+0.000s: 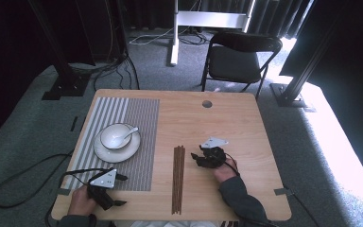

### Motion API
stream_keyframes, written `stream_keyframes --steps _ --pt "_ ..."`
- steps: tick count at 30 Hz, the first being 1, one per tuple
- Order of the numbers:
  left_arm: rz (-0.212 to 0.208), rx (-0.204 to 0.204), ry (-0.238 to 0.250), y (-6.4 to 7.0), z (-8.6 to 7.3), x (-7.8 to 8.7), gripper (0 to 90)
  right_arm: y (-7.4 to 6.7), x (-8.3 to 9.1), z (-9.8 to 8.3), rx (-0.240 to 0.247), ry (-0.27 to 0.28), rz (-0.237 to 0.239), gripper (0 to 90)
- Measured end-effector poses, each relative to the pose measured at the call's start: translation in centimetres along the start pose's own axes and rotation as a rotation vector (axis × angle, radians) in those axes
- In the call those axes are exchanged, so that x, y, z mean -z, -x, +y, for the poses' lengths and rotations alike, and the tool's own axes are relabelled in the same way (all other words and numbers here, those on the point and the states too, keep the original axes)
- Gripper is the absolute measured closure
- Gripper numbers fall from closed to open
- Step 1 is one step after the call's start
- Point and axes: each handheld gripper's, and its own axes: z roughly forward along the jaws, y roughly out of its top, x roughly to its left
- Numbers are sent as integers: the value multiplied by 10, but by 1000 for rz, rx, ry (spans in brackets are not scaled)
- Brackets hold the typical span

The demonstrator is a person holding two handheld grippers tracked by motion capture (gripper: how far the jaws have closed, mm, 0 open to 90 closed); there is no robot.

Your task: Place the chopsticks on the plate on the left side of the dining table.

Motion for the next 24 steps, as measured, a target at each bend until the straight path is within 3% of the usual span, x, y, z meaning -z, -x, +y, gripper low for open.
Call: stream_keyframes --steps 24 --pt "0 0 0 0 0 0 117 -13 6 2 37 6 33 463"
